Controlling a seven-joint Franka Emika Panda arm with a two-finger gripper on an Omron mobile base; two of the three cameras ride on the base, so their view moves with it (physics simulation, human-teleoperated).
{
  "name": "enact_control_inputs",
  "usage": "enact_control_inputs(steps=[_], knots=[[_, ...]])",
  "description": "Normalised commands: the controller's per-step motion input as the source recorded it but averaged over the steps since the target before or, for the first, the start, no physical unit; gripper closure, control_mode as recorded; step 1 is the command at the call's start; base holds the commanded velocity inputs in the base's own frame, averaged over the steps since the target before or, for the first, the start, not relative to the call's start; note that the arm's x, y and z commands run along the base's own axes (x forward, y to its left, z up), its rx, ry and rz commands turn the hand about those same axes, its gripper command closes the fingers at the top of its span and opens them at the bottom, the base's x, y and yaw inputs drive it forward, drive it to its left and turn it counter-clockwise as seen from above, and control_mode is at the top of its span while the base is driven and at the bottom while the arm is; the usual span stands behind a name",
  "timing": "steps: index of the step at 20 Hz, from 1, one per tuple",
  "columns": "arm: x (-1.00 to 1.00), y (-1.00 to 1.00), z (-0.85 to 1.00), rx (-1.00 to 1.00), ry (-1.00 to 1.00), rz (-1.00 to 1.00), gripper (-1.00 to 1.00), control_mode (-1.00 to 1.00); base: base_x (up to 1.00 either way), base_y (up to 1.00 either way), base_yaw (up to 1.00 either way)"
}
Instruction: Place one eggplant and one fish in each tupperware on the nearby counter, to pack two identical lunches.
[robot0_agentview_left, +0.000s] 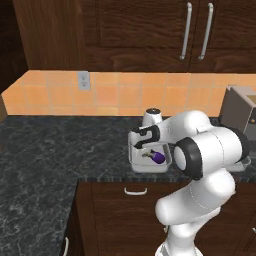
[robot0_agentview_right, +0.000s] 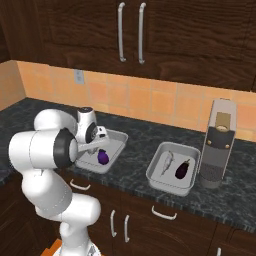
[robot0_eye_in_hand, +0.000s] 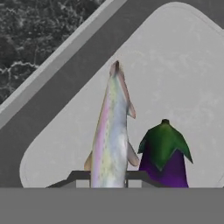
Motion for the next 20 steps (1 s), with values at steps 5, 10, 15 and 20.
enact_control_inputs(steps=[5,10,15,20], knots=[[0.43,0.07,-0.01,0.0,0.01,-0.11,1.0,-1.0,0.0,0.0,0.0],[0.27,0.13,0.0,0.0,0.0,-0.03,-1.0,-1.0,0.0,0.0,0.0],[0.0,0.0,0.08,-0.03,0.04,0.0,-1.0,-1.0,0.0,0.0,0.0],[-0.19,0.0,0.42,0.0,0.0,0.0,-1.0,-1.0,0.0,0.0,0.0]])
